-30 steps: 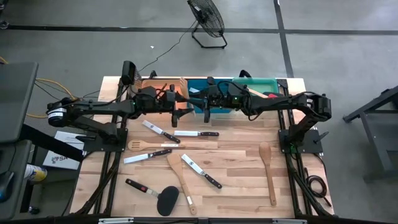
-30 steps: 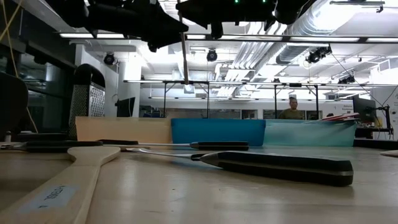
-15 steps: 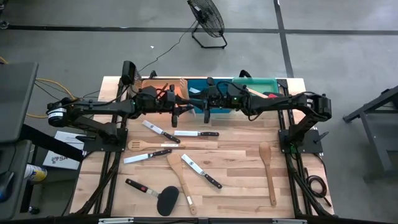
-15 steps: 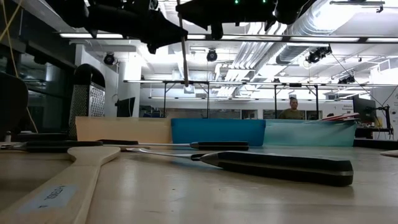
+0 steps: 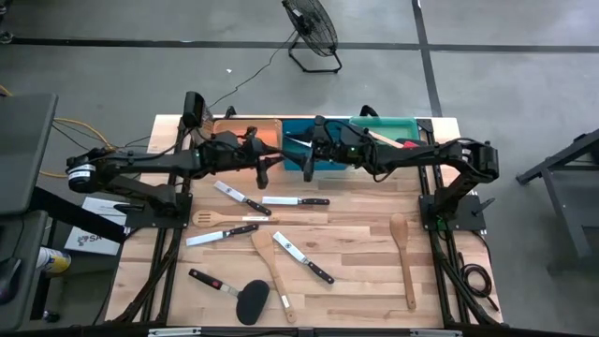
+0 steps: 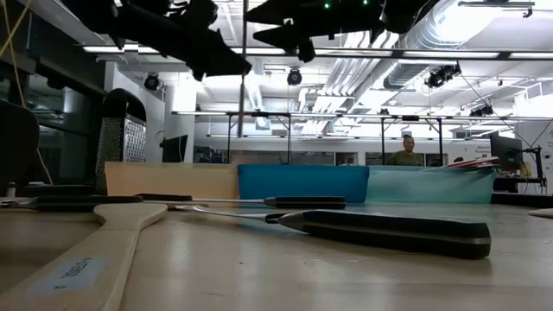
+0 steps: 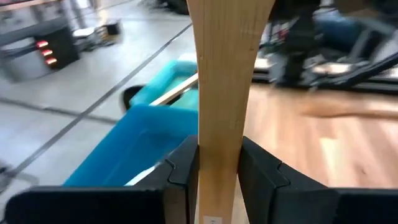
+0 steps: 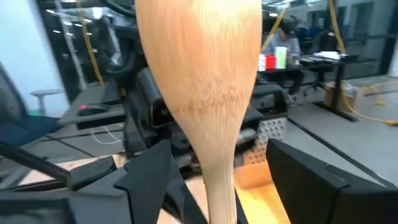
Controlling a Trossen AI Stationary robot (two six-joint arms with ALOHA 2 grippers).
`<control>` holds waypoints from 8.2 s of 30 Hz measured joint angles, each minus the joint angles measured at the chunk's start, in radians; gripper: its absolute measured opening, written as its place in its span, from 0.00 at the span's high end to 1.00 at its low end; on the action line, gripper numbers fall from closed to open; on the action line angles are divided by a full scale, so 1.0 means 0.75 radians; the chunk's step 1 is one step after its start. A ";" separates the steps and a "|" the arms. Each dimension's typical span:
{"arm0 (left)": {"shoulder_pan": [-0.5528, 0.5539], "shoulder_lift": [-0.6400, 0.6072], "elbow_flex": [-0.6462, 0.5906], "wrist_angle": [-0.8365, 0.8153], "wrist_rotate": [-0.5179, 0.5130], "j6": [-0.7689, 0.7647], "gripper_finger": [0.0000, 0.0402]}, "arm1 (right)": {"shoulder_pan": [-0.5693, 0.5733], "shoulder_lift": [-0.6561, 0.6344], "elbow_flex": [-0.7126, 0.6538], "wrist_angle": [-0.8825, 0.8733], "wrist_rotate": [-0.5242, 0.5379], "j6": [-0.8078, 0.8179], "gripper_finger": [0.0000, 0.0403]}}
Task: Pick & Place Kitchen Items
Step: Put the wooden serving spoon into the orange bin, then put the knife into the blue bin
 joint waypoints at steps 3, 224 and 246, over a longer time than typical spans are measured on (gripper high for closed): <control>0.000 -0.041 0.000 -0.088 -0.114 0.020 0.80 | 0.000 -0.007 0.000 -0.038 0.066 0.000 0.34; -0.146 -0.401 0.046 -1.048 -0.272 -0.377 0.36 | 0.139 -0.003 0.002 -1.194 0.014 -0.080 0.35; -0.227 -0.415 0.046 -1.058 -0.296 -0.386 0.36 | 0.188 0.365 0.003 -1.198 0.076 -0.155 0.35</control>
